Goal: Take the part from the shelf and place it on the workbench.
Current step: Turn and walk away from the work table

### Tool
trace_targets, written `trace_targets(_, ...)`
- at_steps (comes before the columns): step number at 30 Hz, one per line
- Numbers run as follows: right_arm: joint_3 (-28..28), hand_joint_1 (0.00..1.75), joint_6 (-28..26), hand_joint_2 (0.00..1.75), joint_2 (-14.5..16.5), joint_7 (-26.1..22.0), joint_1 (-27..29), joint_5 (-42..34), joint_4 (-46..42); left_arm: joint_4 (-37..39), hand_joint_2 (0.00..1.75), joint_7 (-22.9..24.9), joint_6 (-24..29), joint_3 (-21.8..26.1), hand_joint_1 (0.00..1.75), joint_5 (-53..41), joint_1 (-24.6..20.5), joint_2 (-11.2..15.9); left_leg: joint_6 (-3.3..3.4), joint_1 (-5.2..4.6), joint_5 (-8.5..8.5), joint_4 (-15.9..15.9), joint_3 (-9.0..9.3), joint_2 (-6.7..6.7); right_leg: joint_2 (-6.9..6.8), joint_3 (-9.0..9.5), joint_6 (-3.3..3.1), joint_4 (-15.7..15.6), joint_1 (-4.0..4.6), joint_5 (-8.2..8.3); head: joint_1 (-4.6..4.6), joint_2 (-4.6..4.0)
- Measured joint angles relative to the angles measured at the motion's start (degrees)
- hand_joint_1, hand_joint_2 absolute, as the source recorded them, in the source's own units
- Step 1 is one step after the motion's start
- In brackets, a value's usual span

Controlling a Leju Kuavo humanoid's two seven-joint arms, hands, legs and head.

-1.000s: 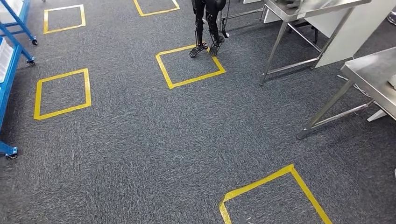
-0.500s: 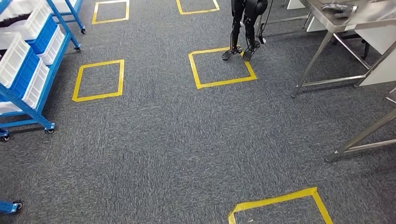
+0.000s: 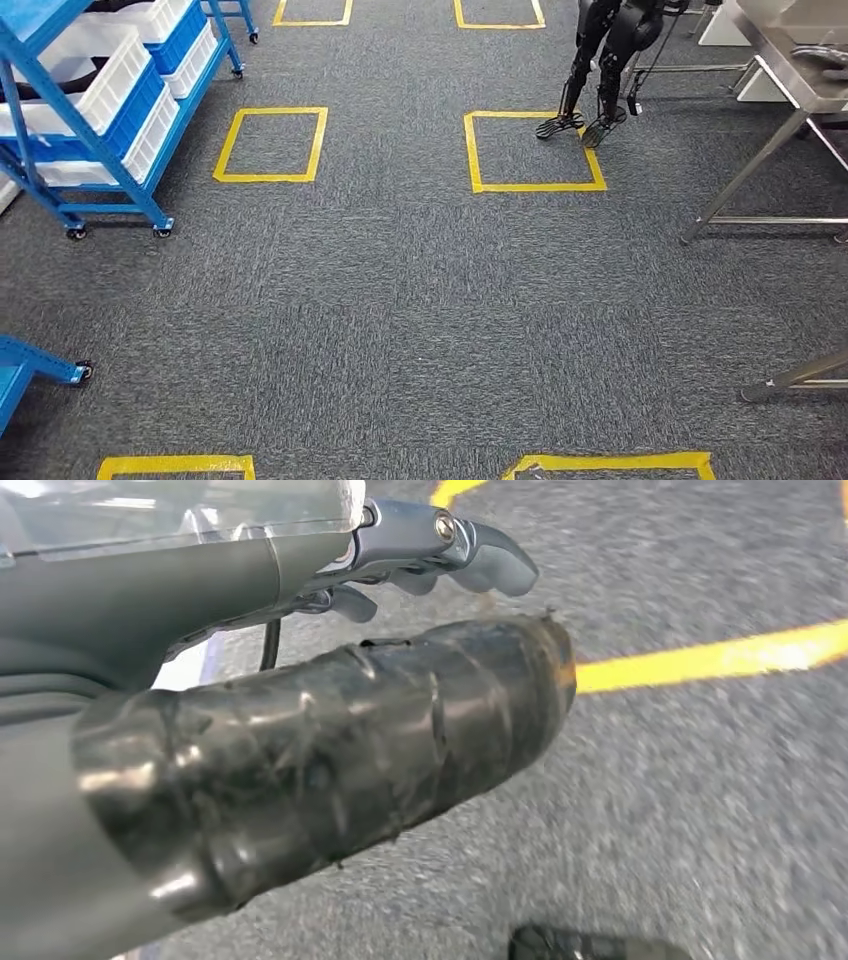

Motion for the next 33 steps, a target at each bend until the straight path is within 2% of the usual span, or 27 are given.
trace_targets(2,-0.01,0.0,0.01,0.0,-0.09,-0.18,0.1,-0.04,-0.01,0.01,0.0,0.05,-0.04,-0.01,0.0,-0.01,-0.2,-0.01,0.39,0.15,0.36,-0.56,0.33,-1.27,3.59,-2.72,0.21,5.96,-0.25,-3.21,0.4,0.0)
trace_targets(3,-0.01,0.0,0.01,0.0,-0.11,-0.19,0.2,-0.05,-0.01,0.0,0.0,0.07,-0.08,-0.03,0.0,-0.01,-0.3,-0.05,0.5,0.13,0.43,-0.54,0.28,-2.02,4.48,-4.53,0.31,9.51,-0.35,-4.59,0.47,0.01)
trace_targets(4,-0.01,0.0,0.02,0.0,-0.13,-0.2,0.33,-0.07,0.0,-0.01,0.0,0.07,-0.11,-0.05,0.0,-0.01,-0.35,-0.1,0.49,0.14,0.42,-0.48,0.26,-2.91,4.87,-5.95,0.44,11.99,-0.42,-5.08,0.52,0.01)
trace_targets(5,-0.01,0.0,0.01,0.0,-0.13,-0.2,0.43,-0.07,0.0,-0.01,0.0,0.08,-0.13,-0.08,0.0,0.0,-0.31,-0.13,0.45,0.17,0.38,-0.37,0.26,-3.86,5.04,-6.55,0.59,12.52,-0.54,-4.37,0.54,0.0)
trace_targets(6,0.0,0.0,0.01,0.0,-0.14,-0.21,0.49,-0.07,0.0,0.0,0.0,0.09,-0.13,-0.1,0.0,0.0,-0.26,-0.15,0.33,0.24,0.3,-0.19,0.28,-4.82,5.23,-6.12,0.73,10.85,-0.72,-2.57,0.55,0.0)
trace_targets(7,0.0,0.0,0.01,0.0,-0.18,-0.22,0.5,-0.07,0.0,0.0,0.0,0.1,-0.13,-0.1,0.0,0.01,-0.21,-0.15,0.12,0.33,0.17,0.1,0.26,-5.72,5.77,-4.89,0.86,7.53,-0.98,-0.21,0.57,-0.01)
trace_targets(8,0.0,0.0,0.01,0.0,-0.22,-0.23,0.49,-0.07,0.01,0.01,0.0,0.11,-0.13,-0.11,0.0,0.01,-0.17,-0.14,-0.16,0.39,0.01,0.45,0.12,-6.55,7.26,-3.51,0.95,4.09,-1.3,1.47,0.58,-0.01)
trace_targets(9,0.0,0.0,0.02,0.0,-0.27,-0.25,0.49,-0.07,0.01,0.0,0.0,0.12,-0.13,-0.11,0.0,0.02,-0.21,-0.14,-0.52,0.42,-0.14,0.94,-0.17,-7.34,8.8,-2.48,0.96,1.39,-1.5,2.49,0.54,0.0)
trace_targets(11,0.0,0.0,0.03,0.0,-0.31,-0.4,0.47,-0.07,0.01,-0.01,0.0,0.12,-0.1,-0.11,0.0,0.03,-0.32,-0.13,-1.37,0.51,-0.08,1.39,-0.83,-8.74,10.63,-1.86,0.65,-0.4,-1.47,2.49,0.46,0.0)
trace_targets(12,0.01,0.0,0.03,0.0,-0.3,-0.5,0.45,-0.07,0.01,-0.01,0.0,0.12,-0.07,-0.11,0.0,0.04,-0.31,-0.13,-1.81,0.6,0.09,1.38,-1.14,-9.5,10.11,-1.82,0.32,-0.53,-1.3,2.6,0.41,0.0)
trace_targets(13,0.02,0.0,0.03,0.0,-0.27,-0.57,0.4,-0.05,0.02,-0.01,0.0,0.09,-0.02,-0.11,0.0,0.05,-0.21,-0.13,-2.14,0.71,0.16,1.42,-1.36,-9.54,9.24,-1.66,-0.11,-0.65,-1.28,2.75,0.39,-0.01)
trace_targets(14,0.03,0.0,0.03,0.0,-0.24,-0.62,0.37,0.01,0.02,-0.01,0.0,0.03,0.04,-0.11,0.0,0.07,-0.1,-0.13,-2.35,0.67,-0.2,2.05,-1.81,-8.51,8.47,-1.48,-0.53,-0.84,-1.3,2.89,0.25,-0.01)
trace_targets(15,0.04,0.0,0.02,0.0,-0.2,-0.63,0.37,0.08,0.01,-0.01,0.0,-0.06,0.11,-0.11,0.0,0.09,-0.07,-0.13,-2.51,0.6,-1.12,3.72,-2.72,-6.84,7.61,-1.34,-0.97,-1.03,-1.34,3.03,0.04,-0.01)
trace_targets(17,0.05,0.0,0.02,0.0,-0.18,-0.63,0.45,0.29,0.01,-0.01,0.0,-0.28,0.21,-0.11,0.0,0.14,-0.22,-0.13,-2.71,0.47,-4.38,10.11,-5.92,-3.05,5.77,-1.27,-1.59,-1.2,-1.08,3.06,-0.38,-0.01)
trace_targets(18,0.07,0.0,0.01,0.0,-0.18,-0.62,0.51,0.38,0.01,-0.01,0.0,-0.35,0.23,-0.11,0.0,0.16,-0.32,-0.13,-2.81,0.53,-5.86,13.71,-7.73,-2.23,4.74,-1.27,-1.79,-1.2,-0.87,2.98,-0.46,-0.01)
trace_targets(19,0.08,0.0,0.01,0.0,-0.18,-0.6,0.55,0.46,0.02,-0.01,0.0,-0.39,0.24,-0.11,0.0,0.2,-0.35,-0.13,-2.87,0.57,-6.55,16.17,-8.94,-1.8,3.71,-1.25,-1.88,-1.19,-0.69,2.89,-0.45,-0.01)
trace_targets(20,0.1,0.0,0.01,0.0,-0.17,-0.58,0.56,0.52,0.02,-0.01,0.0,-0.41,0.25,-0.11,0.0,0.29,-0.31,-0.13,-2.86,0.58,-6.28,16.81,-9.2,-1.53,2.74,-1.2,-1.93,-1.18,-0.56,2.79,-0.45,-0.01)
trace_targets(21,0.13,0.0,0.01,0.0,-0.15,-0.57,0.53,0.56,0.02,-0.01,0.0,-0.38,0.25,-0.11,0.0,0.39,-0.24,-0.13,-2.78,0.57,-5.07,15.24,-8.29,-1.24,1.89,-1.12,-1.91,-1.18,-0.49,2.69,-0.46,-0.01)
trace_targets(22,0.15,0.0,0.01,0.0,-0.14,-0.55,0.49,0.6,0.02,-0.01,0.0,-0.32,0.26,-0.11,0.0,0.49,-0.19,-0.13,-2.57,0.51,-3.29,11.84,-6.36,-0.58,1.1,-0.96,-1.81,-1.18,-0.44,2.55,-0.46,-0.01)
trace_targets(24,0.17,0.0,0.02,0.0,-0.11,-0.42,0.44,0.68,0.02,-0.01,0.0,-0.16,0.26,-0.11,0.0,0.57,-0.27,-0.13,-1.94,0.01,-0.97,4.65,-2.42,1.93,-0.3,-0.59,-1.38,-1.18,-0.26,2.19,-0.44,-0.01)
trace_targets(26,0.18,0.0,0.03,0.0,-0.1,-0.19,0.34,0.79,0.02,-0.01,0.0,0.04,0.25,-0.13,0.0,0.58,-0.39,-0.13,-1.36,-0.55,-0.68,1.79,-0.94,2.96,-1.42,-0.19,-0.79,-1.36,-0.08,1.9,-0.35,-0.01)
trace_targets(27,0.2,0.0,0.03,0.0,-0.09,-0.1,0.26,0.81,0.02,-0.01,0.0,0.17,0.23,-0.13,0.0,0.6,-0.36,-0.12,-1.12,-0.68,-0.61,1.64,-0.97,2.23,-1.95,0.07,-0.49,-1.55,-0.01,1.82,-0.33,-0.01)
trace_targets(28,0.23,0.0,0.03,0.0,-0.08,-0.02,0.18,0.85,0.01,0.0,0.0,0.32,0.22,-0.13,0.0,0.61,-0.27,-0.09,-0.85,-0.54,-0.49,1.32,-0.78,1.58,-2.2,0.36,-0.16,-1.74,-0.03,1.71,-0.33,0.0)
trace_targets(29,0.26,0.0,0.04,0.0,-0.08,0.07,0.1,0.88,0.01,0.01,0.0,0.47,0.22,-0.14,0.0,0.62,-0.16,-0.06,-0.58,-0.39,-0.32,0.84,-0.47,0.97,-1.38,0.51,0.13,-1.52,-0.11,1.33,-0.28,0.0)
trace_targets(30,0.29,0.0,0.05,0.0,-0.08,0.16,0.04,0.91,0.0,0.01,0.0,0.61,0.21,-0.14,0.0,0.63,-0.13,-0.03,-0.28,-0.22,-0.12,0.36,-0.13,0.34,0.04,0.2,0.35,-0.44,-0.17,0.45,-0.21,0.0)
trace_targets(32,0.32,0.0,0.1,0.0,-0.11,0.38,0.09,0.96,0.0,0.01,0.0,0.8,0.17,-0.17,0.0,0.62,-0.26,-0.03,0.15,-0.06,0.1,-0.14,0.34,-0.89,3.6,-2.42,0.51,5.23,-0.34,-2.68,-0.02,-0.01)
trace_targets(33,0.34,0.0,0.13,0.0,-0.11,0.44,0.21,0.98,0.01,0.01,0.0,0.85,0.15,-0.2,0.0,0.62,-0.36,-0.06,0.29,-0.07,0.09,-0.12,0.32,-1.61,4.43,-4.42,0.5,9.02,-0.33,-4.26,0.02,-0.01)
